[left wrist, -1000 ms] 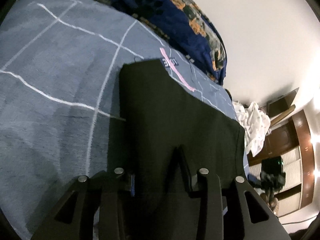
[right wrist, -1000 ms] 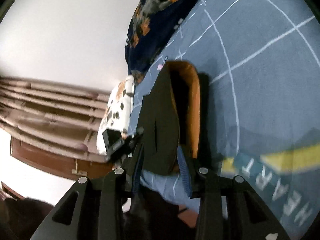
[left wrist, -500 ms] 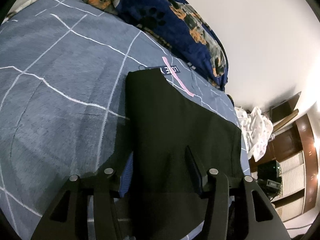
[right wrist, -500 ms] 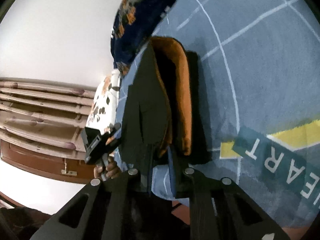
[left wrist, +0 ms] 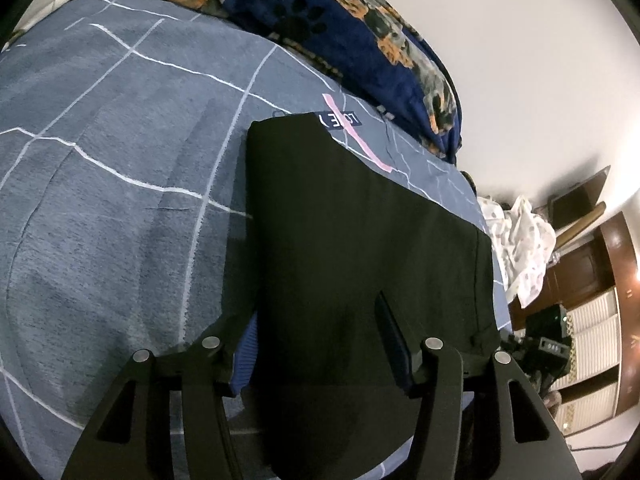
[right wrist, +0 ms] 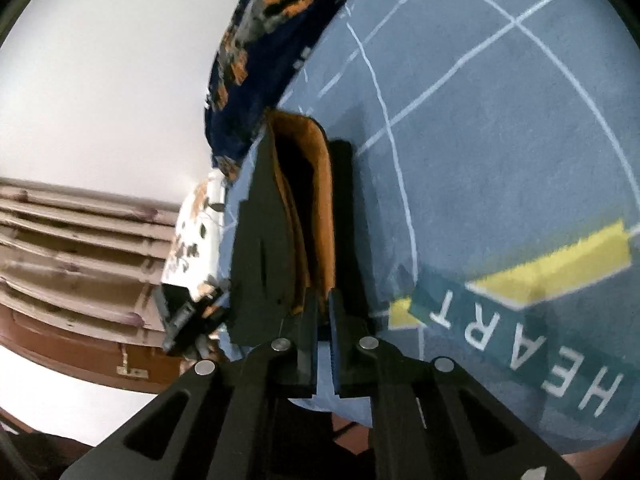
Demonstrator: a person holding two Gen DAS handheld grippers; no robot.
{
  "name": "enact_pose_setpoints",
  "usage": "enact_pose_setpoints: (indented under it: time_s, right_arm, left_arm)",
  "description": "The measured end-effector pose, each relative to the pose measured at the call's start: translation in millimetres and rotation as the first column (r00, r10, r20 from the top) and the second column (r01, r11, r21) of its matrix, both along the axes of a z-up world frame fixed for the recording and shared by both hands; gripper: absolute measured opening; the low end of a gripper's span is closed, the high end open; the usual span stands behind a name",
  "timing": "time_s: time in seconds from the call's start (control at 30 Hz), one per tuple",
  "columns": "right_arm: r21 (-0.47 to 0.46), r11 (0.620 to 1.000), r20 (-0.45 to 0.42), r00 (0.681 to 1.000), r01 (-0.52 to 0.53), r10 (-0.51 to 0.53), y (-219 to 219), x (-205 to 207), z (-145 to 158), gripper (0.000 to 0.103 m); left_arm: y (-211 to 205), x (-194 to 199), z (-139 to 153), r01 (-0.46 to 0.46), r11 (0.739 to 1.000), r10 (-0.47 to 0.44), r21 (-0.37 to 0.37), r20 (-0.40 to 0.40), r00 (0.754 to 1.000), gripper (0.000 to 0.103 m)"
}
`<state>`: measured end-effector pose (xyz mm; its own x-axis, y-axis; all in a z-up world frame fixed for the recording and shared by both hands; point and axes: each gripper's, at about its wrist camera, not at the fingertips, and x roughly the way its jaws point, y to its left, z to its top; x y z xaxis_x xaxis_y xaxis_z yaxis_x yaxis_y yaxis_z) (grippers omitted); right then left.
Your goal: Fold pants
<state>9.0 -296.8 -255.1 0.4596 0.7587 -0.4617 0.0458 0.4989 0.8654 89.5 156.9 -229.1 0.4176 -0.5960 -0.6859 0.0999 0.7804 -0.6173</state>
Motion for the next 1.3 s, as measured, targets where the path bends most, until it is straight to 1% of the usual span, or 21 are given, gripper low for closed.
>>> enact_pose_setpoints:
  time_s: [0.03, 0.1, 0.13, 0.17, 0.23, 0.33, 0.37, 0.4, 0.43, 0.47, 0.53, 0.67, 0.77, 0.83, 1.03, 1.1, 1.13, 1.2, 1.23, 1.27, 1.3]
  right_arm:
    - [-0.017, 1.000, 0.006, 1.000, 0.002, -0.002, -0.1, 2.2, 3.8, 0.014]
    - [-0.051, 0.999, 0.004, 1.000, -0.005, 0.005, 3.1, 8.7, 8.1, 0.036]
    - [-0.069, 0.998, -0.005, 1.000, -0.004, 0.004, 5.4, 12.9, 8.4, 0.059]
    - [-0.071, 0.997, -0.008, 1.000, -0.003, 0.003, 7.8, 17.2, 8.3, 0.066]
    - [-0.070, 0.997, -0.007, 1.000, -0.018, 0.017, 14.6, 26.1, 8.9, 0.066]
    - [-0.152, 0.987, -0.029, 0.999, -0.048, 0.044, 29.4, 38.8, 8.8, 0.066]
    - [-0.153, 0.986, -0.027, 0.998, -0.064, 0.061, 34.4, 40.7, 8.6, 0.055]
    - [-0.158, 0.984, -0.021, 0.997, -0.082, 0.080, 40.0, 41.4, 9.8, 0.042]
    - [-0.190, 0.977, -0.022, 0.996, -0.094, 0.092, 44.9, 41.5, 11.2, 0.021]
    - [-0.224, 0.970, -0.023, 0.995, -0.097, 0.095, 48.9, 41.7, 13.1, 0.017]
    - [-0.180, 0.979, -0.018, 0.996, -0.091, 0.090, 48.2, 41.1, 12.5, 0.014]
    - [-0.088, 0.991, -0.013, 0.995, -0.102, 0.101, 53.9, 40.8, 10.9, 0.013]
    - [-0.086, 0.993, -0.024, 0.996, -0.085, 0.083, 47.4, 39.2, 3.9, 0.013]
    - [-0.052, 0.997, -0.046, 0.997, -0.060, 0.058, 36.9, 37.9, -5.1, 0.013]
    - [-0.082, 0.994, -0.047, 0.997, -0.069, 0.065, 38.9, 39.0, -5.9, 0.013]
    - [-0.120, 0.990, -0.032, 0.997, -0.076, 0.073, 42.1, 39.2, -1.9, 0.016]
    - [-0.152, 0.986, -0.028, 0.997, -0.071, 0.068, 43.7, 39.2, 1.4, 0.020]
    - [-0.154, 0.986, -0.023, 0.998, -0.064, 0.061, 43.1, 41.0, 4.6, 0.027]
    - [-0.153, 0.987, -0.020, 0.998, -0.059, 0.057, 41.6, 42.2, 5.9, 0.035]
    - [-0.167, 0.985, -0.018, 0.999, -0.052, 0.049, 39.4, 43.6, 7.6, 0.046]
    - [-0.190, 0.981, -0.016, 0.999, -0.045, 0.042, 38.3, 44.8, 9.5, 0.052]
  left_arm:
    - [0.6, -0.1, 0.0, -0.002, 1.000, 0.002, 0.000, 0.001, 1.000, 0.056]
    - [1.4, 0.8, -1.8, -0.011, 1.000, 0.011, -0.005, -0.006, 1.000, 0.060]
    - [2.6, 1.3, -3.3, -0.018, 1.000, 0.018, -0.012, -0.012, 1.000, 0.060]
    - [4.2, 1.3, -4.7, -0.026, 0.999, 0.026, -0.021, -0.017, 1.000, 0.060]
    - [7.2, 0.6, -6.2, -0.035, 0.999, 0.034, -0.032, -0.018, 0.999, 0.061]
    - [9.9, 0.6, -6.0, -0.036, 0.999, 0.035, -0.023, -0.020, 0.999, 0.061]
    - [10.7, 0.5, -5.6, -0.035, 0.999, 0.035, -0.023, -0.019, 0.999, 0.061]
    - [11.9, -0.1, -5.0, -0.036, 0.999, 0.036, -0.023, -0.016, 0.999, 0.061]
    - [13.1, -0.1, -4.5, -0.037, 0.999, 0.037, -0.020, -0.014, 0.999, 0.061]
    - [14.7, 0.0, -4.4, -0.040, 0.999, 0.039, -0.018, -0.014, 0.999, 0.061]
    - [17.5, 0.1, -5.0, -0.047, 0.999, 0.046, -0.020, -0.015, 0.999, 0.062]
    - [24.9, 0.8, -9.6, -0.075, 0.996, 0.074, -0.038, -0.030, 0.997, 0.062]
    - [26.3, 0.5, -10.2, -0.079, 0.996, 0.078, -0.042, -0.031, 0.996, 0.062]
    - [23.4, -0.3, -9.0, -0.067, 0.997, 0.066, -0.027, -0.025, 0.998, 0.062]
    - [17.6, -1.9, -7.4, -0.046, 0.999, 0.046, 0.001, -0.009, 0.999, 0.064]
    - [19.6, -1.8, -7.1, -0.045, 0.999, 0.045, -0.002, -0.012, 0.999, 0.064]
    - [20.6, -2.0, -7.1, -0.045, 0.999, 0.045, -0.002, -0.012, 0.999, 0.064]
    - [22.5, -1.1, -6.2, -0.048, 0.999, 0.048, -0.005, -0.011, 0.999, 0.064]
    - [24.3, -1.3, -5.7, -0.048, 0.999, 0.048, -0.010, -0.009, 0.999, 0.064]
    - [25.5, -1.5, -4.9, -0.046, 0.999, 0.046, -0.013, -0.005, 0.999, 0.064]
    - [26.0, -1.6, -3.3, -0.043, 0.999, 0.043, -0.011, 0.001, 0.999, 0.064]
